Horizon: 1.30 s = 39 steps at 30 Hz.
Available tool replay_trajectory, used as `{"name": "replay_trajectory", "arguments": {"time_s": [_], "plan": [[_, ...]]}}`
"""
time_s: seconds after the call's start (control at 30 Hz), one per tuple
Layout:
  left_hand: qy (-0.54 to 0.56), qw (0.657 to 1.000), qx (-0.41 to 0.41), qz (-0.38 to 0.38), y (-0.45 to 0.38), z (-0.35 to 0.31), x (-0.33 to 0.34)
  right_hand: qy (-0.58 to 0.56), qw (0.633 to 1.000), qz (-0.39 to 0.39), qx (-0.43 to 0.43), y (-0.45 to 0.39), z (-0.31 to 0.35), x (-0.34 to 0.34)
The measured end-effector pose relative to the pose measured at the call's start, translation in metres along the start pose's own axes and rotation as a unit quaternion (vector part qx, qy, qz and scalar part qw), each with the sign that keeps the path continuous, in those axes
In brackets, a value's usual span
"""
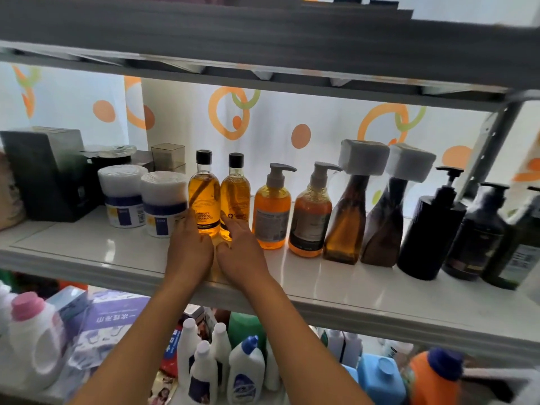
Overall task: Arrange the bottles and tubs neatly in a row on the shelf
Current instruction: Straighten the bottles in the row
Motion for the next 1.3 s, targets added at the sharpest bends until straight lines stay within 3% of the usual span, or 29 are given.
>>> {"name": "replay_trajectory", "arguments": {"time_s": [0.23,0.4,0.77,0.97,1.3], "plan": [[-0.142,0.990,0.016,0.019,0.008,-0.002,0.005,-0.007,1.000,-0.013,0.023,0.010,0.004,-0.013],[-0.103,0.993,0.054,-0.002,0.028,-0.032,-0.010,-0.081,0.994,-0.043,0.064,0.021,-0.004,-0.034],[0.050,0.989,0.139,0.019,0.050,-0.123,0.018,-0.132,0.982,-0.122,0.056,0.050,-0.029,-0.117],[0.051,0.987,0.147,0.035,0.055,-0.146,0.031,-0.141,0.969,-0.170,0.115,0.061,-0.066,-0.158],[0.076,0.973,0.171,0.132,0.067,-0.156,0.068,-0.145,0.970,-0.143,0.135,0.065,-0.080,-0.159]]}}
Point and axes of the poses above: each hand's wrist, its own y-axis away from the middle knuckle, its own x-axis out of the palm, z = x × y, the point moved 10 cm from there along -y, towards the middle knuckle, and after that the axes turned 8 degrees about x, right-handed, at the moved point
